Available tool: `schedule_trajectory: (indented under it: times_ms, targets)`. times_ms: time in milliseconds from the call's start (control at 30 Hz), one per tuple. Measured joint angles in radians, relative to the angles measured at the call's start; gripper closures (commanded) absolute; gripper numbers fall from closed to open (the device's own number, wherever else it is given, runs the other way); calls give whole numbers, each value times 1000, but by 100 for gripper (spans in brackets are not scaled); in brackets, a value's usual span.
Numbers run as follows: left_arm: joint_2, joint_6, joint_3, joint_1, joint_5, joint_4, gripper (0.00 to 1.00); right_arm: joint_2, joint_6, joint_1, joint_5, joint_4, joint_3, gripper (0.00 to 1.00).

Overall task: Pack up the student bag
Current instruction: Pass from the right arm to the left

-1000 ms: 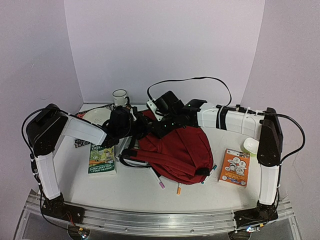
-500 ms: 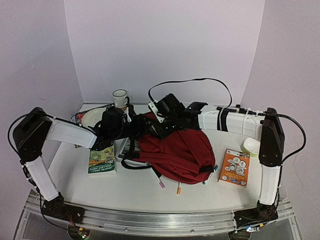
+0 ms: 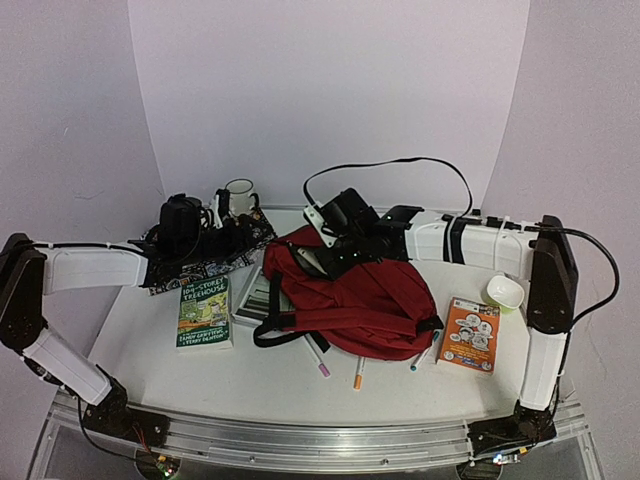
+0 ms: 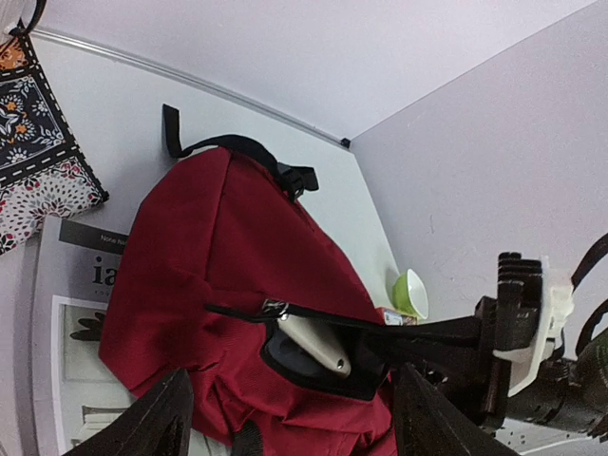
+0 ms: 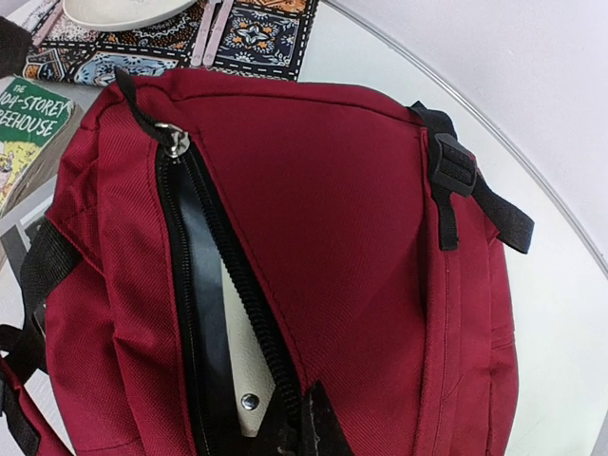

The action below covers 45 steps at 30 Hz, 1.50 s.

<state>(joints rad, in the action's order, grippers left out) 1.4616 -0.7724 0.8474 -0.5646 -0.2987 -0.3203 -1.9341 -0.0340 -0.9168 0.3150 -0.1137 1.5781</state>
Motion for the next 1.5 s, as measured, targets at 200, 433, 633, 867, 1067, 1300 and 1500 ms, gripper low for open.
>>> schedule_trajectory:
  times_ms: [200,433,633,867,1067,1300,1500]
  targets:
    - [52,73,1,47,-142,36,37,28,4,9,-15,17,-30,100]
    - [148,113,7,48,-272,56,43,46,3,19,-40,38,-55,100]
    - [195,115,63,49,-315,71,52,46,2,20,-69,51,-61,100]
    - [260,114,131,51,-335,69,85,46,-1,24,-86,68,-63,100]
    - [280,114,138,54,-338,77,100,46,-3,26,-91,72,-69,92]
    - [246,118,139,53,-344,88,100,49,2,25,-143,102,-70,65]
    - [193,119,139,44,-358,95,100,49,7,25,-245,79,25,56]
